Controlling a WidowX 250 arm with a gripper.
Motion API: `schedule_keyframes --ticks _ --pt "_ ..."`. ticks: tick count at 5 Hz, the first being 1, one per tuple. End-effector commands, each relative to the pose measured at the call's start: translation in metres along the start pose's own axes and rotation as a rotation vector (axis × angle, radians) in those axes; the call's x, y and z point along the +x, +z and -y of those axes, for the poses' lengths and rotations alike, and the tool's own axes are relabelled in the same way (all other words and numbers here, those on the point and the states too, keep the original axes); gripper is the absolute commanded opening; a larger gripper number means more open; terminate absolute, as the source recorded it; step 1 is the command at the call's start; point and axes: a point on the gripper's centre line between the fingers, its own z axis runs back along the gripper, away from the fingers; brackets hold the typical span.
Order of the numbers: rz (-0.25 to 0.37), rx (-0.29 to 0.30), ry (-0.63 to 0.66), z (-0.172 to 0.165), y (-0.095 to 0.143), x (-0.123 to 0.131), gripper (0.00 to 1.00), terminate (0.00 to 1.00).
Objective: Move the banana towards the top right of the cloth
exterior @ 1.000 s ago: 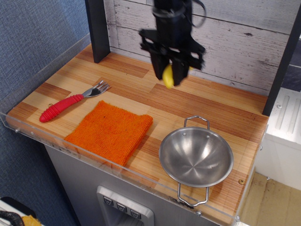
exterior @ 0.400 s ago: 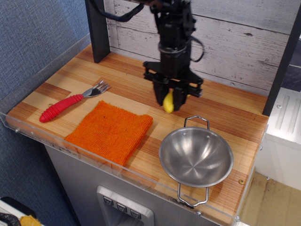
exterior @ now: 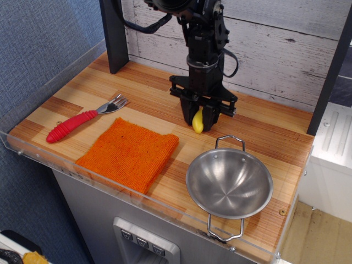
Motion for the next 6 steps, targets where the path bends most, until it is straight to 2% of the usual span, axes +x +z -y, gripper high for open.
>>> schedule_keyframes --ticks 1,2,3,4,5,6 --pt "-0.007 -0.006 -0.015 0.003 0.003 -0.012 1.00 0.00" --pt "-0.003 -0.022 -0.011 0.003 0.012 -0.019 1.00 0.00" --pt "0.019 -0.015 -0.004 0.001 0.038 -0.027 1.00 0.00" --pt "0.009 0.021 -0.011 -0.014 0.086 -0.041 1.00 0.00" --pt "0.039 0.026 0.020 -0.035 0.136 -0.055 1.00 0.00" --pt "0.052 0.041 0.056 -0.059 0.167 -0.068 1.00 0.00"
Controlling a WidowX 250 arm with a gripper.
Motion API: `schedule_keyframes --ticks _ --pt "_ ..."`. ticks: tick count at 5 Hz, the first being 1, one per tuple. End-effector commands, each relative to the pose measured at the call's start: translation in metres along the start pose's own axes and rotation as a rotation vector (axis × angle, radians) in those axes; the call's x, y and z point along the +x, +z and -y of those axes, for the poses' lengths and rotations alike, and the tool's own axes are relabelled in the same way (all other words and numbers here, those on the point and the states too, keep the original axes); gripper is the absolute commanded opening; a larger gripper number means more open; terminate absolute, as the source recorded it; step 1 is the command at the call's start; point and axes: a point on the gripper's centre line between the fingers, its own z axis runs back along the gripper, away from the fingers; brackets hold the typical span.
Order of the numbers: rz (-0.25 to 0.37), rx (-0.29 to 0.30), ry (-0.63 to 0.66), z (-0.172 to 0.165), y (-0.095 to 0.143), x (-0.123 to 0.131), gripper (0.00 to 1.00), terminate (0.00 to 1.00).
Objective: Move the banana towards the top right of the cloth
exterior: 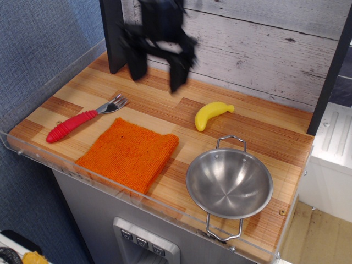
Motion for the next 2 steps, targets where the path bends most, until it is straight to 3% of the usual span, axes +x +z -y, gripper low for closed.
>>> schedule_keyframes --ticks 1,2 --pt "0.074 0.024 0.031 -0.0270 0.0459 -0.0136 1.00 0.00" --pt "0.074 0.024 0.031 -0.0270 0.0459 -0.0136 1.00 1.00"
